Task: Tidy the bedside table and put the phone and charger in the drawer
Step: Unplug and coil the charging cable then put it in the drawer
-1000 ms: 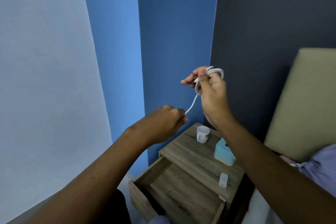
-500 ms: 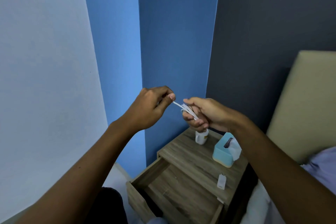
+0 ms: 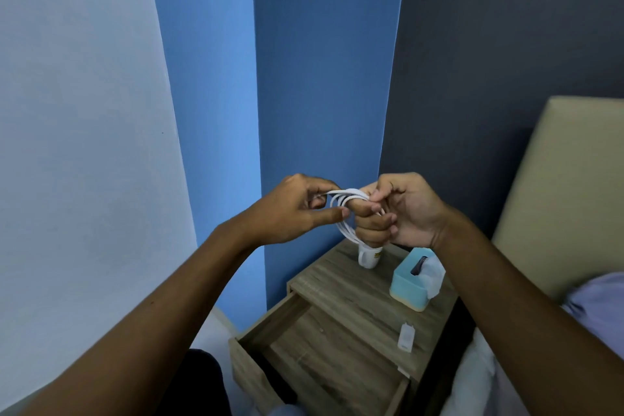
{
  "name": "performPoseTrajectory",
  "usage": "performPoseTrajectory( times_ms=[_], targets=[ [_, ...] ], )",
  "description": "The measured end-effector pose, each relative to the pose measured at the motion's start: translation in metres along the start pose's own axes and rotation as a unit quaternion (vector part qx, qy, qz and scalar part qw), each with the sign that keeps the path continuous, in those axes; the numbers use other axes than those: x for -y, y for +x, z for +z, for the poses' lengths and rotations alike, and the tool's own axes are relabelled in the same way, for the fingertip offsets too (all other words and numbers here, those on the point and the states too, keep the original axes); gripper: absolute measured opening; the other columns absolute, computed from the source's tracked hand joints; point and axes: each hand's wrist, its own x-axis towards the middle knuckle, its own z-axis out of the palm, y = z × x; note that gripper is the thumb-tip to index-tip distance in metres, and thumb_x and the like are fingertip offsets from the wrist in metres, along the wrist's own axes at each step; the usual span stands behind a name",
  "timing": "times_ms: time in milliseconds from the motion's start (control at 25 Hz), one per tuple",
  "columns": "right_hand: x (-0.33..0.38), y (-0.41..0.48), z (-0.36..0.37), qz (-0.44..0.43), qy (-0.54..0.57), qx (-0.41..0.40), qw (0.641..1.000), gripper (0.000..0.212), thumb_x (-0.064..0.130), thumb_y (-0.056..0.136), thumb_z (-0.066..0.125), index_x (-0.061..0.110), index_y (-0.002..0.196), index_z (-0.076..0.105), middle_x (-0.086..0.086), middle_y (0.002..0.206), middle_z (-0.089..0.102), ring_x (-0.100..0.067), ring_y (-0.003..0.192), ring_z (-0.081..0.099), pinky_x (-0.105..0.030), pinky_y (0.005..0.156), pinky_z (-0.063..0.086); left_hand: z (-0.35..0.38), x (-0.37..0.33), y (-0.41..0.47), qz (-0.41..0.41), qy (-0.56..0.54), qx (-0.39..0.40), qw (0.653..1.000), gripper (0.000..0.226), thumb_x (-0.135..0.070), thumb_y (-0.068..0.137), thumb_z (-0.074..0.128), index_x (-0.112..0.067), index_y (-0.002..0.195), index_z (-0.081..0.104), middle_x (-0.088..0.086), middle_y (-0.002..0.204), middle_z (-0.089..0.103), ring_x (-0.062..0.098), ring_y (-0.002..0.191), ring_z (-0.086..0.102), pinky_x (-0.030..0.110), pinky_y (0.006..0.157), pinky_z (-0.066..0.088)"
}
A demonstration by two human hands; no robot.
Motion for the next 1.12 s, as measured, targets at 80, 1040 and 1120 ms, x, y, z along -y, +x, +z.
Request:
performPoseTrajectory(
  times_ms=[80,1040,1120],
  targets=[
    [0.003,-0.001,0.002,-0.01,-0.023,-0.036,0.999,0.015,0.017,0.077,0.041,0.01,0.066,0.047,-0.002,0.048,0.028,-0.017,0.046,0.025,-0.03,0.05,0.024,-0.001,0.0,0.0,-0.012,-0.001,-0.02,1.0,0.017,-0.025,0.093,0.066,-0.01,0.091,0.073,-0.009,0.056,0.045,0.005,0.051,0.04,0.016,0.053,0.031],
    [0.003,-0.001,0.018,-0.058,-0.391,-0.243,0.886,0.035,0.038,0.094,0.062,0.005,0.085,0.069,-0.008,0.07,0.063,-0.017,0.062,0.054,-0.03,0.062,0.046,-0.021,0.011,-0.003,-0.021,0.088,-0.044,0.995,0.018,-0.016,0.095,0.058,-0.014,0.078,0.061,-0.006,0.058,0.051,0.008,0.055,0.046,0.015,0.053,0.033],
    [0.002,-0.001,0.016,-0.078,-0.345,-0.237,0.905,0.033,0.031,0.091,0.066,-0.002,0.087,0.07,-0.009,0.074,0.066,-0.017,0.067,0.059,-0.025,0.064,0.05,-0.023,0.012,-0.004,-0.031,0.058,-0.045,0.997,0.017,-0.022,0.096,0.06,-0.012,0.083,0.066,0.003,0.062,0.056,0.008,0.055,0.045,0.016,0.054,0.034]
  ],
)
